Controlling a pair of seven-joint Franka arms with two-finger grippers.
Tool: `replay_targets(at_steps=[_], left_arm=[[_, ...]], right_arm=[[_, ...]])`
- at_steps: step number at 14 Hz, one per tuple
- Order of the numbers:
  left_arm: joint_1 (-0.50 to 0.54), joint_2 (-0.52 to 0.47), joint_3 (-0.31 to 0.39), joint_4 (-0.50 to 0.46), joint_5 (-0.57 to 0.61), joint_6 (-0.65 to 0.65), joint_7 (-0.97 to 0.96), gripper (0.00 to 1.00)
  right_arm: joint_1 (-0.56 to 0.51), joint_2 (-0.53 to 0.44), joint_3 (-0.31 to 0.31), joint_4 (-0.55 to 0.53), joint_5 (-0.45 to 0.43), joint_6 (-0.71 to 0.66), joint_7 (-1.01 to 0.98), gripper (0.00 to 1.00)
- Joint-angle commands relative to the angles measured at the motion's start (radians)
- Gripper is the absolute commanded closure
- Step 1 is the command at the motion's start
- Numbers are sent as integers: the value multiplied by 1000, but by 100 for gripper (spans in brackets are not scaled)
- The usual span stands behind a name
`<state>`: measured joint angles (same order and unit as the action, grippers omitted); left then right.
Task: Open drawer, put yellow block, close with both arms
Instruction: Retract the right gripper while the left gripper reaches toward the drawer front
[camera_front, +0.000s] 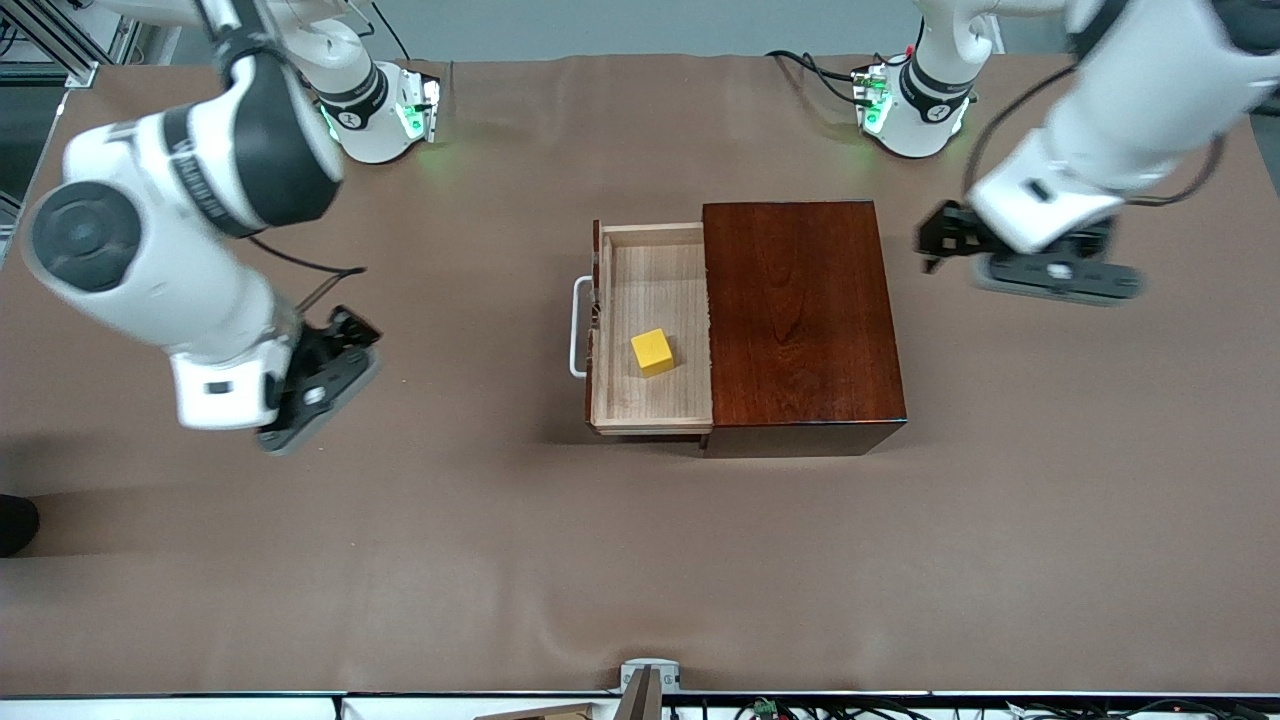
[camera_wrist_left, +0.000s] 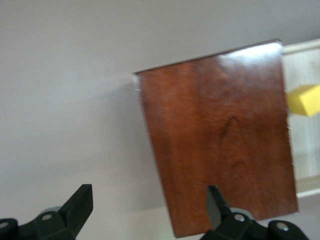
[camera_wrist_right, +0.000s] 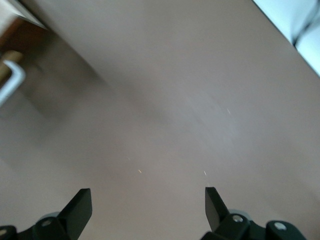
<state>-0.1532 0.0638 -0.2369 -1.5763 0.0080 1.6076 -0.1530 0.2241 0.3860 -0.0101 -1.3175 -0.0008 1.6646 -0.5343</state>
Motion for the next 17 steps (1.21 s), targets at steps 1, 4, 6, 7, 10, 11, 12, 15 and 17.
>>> replay_targets(at_steps=[1, 4, 6, 7, 10, 11, 12, 15, 17], left_arm=[[-46, 5, -34, 13, -17, 0, 0, 0], [-62, 8, -105, 15, -68, 44, 26, 0], [-63, 19, -191, 15, -74, 107, 32, 0], [-63, 43, -234, 18, -68, 132, 53, 0], [-84, 183, -317, 132, -63, 153, 195, 0], [-116, 232, -318, 172, -46, 155, 263, 0], [-147, 279, -317, 212, -33, 164, 333, 0], [-244, 382, -311, 272, 26, 244, 504, 0], [-275, 442, -311, 274, 26, 332, 529, 0]], right_arm=[[-107, -85, 19, -107, 15, 4, 37, 0], [-126, -226, 18, -242, 13, 3, 218, 0], [-144, -312, 12, -325, 8, 4, 269, 0], [-169, -341, 13, -347, 8, 4, 311, 0], [-215, -387, 13, -358, 8, -20, 433, 0], [-232, -398, 13, -358, 8, -43, 436, 0], [-245, -412, 13, -364, 11, -52, 441, 0], [-261, -432, 12, -361, 10, -60, 441, 0], [-262, -420, 13, -324, 15, -60, 444, 0]])
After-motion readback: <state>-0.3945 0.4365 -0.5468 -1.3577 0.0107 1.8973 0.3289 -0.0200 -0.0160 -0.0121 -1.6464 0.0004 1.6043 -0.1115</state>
